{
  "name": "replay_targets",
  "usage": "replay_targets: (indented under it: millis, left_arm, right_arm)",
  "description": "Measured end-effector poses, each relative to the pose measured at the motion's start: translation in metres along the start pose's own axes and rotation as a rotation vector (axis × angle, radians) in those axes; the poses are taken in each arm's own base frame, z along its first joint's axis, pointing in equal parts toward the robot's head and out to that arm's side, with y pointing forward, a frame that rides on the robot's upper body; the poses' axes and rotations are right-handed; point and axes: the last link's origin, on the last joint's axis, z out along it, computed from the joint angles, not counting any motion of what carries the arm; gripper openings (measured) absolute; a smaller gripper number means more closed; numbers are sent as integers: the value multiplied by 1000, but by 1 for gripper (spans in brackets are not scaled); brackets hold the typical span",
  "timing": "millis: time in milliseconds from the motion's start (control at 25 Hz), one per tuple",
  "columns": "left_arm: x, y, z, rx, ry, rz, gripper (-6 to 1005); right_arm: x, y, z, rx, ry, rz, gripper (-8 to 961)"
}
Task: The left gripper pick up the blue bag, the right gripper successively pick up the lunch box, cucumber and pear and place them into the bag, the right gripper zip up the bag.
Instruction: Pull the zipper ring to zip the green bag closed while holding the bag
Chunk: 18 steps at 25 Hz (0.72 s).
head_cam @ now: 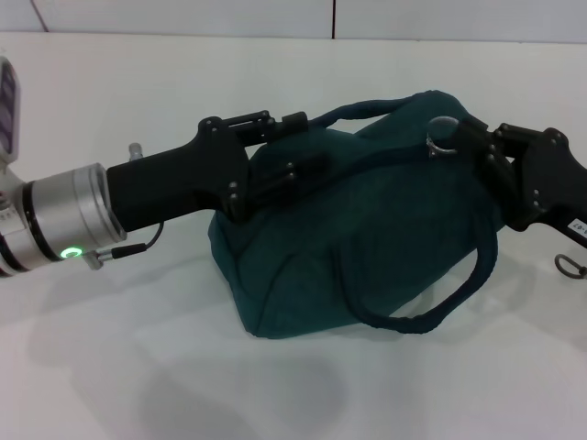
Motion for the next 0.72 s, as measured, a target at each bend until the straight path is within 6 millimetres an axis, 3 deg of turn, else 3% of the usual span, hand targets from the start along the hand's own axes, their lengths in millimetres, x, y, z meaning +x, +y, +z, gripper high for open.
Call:
replay_targets:
  millis: [520,720]
  left_arm:
    - [-5,-2,-10,40,-23,5,250]
    - [-5,-4,-15,39,-41,10,91]
  right_arm:
    - [-5,-3,-7,36,-32,-4,6]
    - [-8,-7,-11,62,-48,-12,6]
